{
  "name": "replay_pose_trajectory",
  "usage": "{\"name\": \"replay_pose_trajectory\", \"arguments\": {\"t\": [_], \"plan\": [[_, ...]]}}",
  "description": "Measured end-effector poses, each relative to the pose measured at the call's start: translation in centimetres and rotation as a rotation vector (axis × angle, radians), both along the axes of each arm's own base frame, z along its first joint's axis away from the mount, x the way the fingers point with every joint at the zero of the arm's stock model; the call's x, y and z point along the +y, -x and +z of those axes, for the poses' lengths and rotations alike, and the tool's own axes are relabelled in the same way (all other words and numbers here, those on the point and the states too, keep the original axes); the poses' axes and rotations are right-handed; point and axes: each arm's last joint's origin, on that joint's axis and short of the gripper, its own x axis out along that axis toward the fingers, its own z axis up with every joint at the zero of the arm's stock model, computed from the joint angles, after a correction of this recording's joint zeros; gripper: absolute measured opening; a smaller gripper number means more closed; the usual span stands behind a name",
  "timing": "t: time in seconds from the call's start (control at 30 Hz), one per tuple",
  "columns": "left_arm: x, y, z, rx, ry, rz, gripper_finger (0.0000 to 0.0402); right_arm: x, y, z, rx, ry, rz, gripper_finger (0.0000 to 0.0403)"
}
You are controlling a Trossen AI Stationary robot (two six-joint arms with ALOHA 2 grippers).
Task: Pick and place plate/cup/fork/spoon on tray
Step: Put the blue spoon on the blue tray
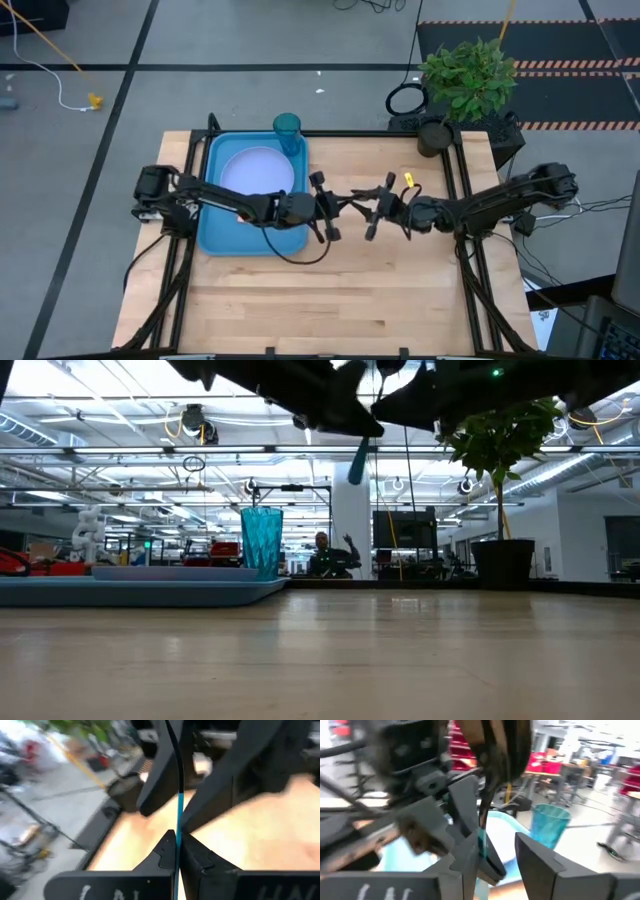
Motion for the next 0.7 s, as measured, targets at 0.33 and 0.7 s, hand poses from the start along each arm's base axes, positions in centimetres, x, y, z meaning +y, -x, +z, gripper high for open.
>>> {"name": "replay_pose_trajectory", "arguments": {"t": [0.33,0.7], "plan": [[0.8,1.3,0.7,0.126,0.163,-0.411,0.0010,0.6,1.1,1.0,0.021,-0.016,0.314,0.0123],[0.7,0.6,-0.8,0.146,0.169,-0.651,0.0012,0.9,-0.3,0.2,-0.027,-0.033,0.586,0.0098]]}}
